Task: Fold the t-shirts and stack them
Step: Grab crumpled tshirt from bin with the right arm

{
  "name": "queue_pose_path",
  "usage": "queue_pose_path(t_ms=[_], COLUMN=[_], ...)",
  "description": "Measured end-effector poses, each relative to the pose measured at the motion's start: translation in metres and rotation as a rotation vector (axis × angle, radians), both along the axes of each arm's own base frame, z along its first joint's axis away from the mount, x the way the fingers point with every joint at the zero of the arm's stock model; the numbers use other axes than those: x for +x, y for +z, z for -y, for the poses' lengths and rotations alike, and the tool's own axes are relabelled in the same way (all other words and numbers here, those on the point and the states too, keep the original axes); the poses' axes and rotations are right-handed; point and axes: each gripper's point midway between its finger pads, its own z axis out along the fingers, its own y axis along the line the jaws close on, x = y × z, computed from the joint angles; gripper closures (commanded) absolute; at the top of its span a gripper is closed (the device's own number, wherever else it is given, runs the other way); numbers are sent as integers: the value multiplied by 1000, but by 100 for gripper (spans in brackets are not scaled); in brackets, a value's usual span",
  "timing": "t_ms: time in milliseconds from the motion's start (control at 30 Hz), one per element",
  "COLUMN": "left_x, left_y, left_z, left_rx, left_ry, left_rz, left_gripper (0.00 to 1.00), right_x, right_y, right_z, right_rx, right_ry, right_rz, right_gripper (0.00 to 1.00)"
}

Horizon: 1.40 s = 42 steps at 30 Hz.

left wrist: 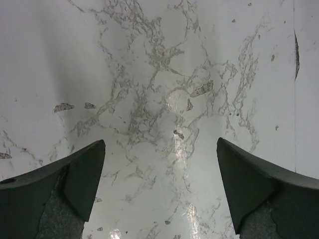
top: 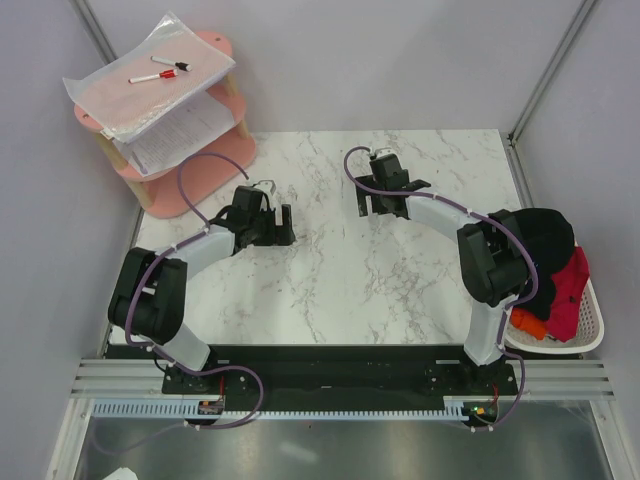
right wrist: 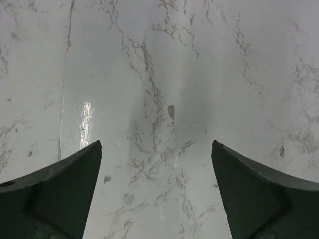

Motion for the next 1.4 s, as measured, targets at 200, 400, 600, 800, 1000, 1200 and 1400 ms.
queue_pose_path(t_ms=[200,400,600,800,1000,1200,1400], left_x=[-2,-2,-2,4,7,9,10], left_y=[-2,-1,-15,-18,-19,-18,-18], left_z=[0,3,6,21,32,39,43], left_rx=[-1,-12,-19,-74,-117,-145,-162], left_ry=[-3,-12,-27,-76,-115,-139,-155], left_rz=[-5,-2,-34,-42,-48,-45,-40], left_gripper=[0,0,0,0,0,0,0], right_x=[-1,20,12,-33,-108,-147,-181], right_y=[3,57,131,154,154,194,173], right_z=[12,33,89,211,272,278,285], right_rx=[-62,-157,-243,-285,-358,-320,-347], right_ry=[-29,-128,-320,-644,-842,-922,-958], right_rz=[-10,100,212,192,155,275,219], right_gripper=[2,2,2,2,2,2,2])
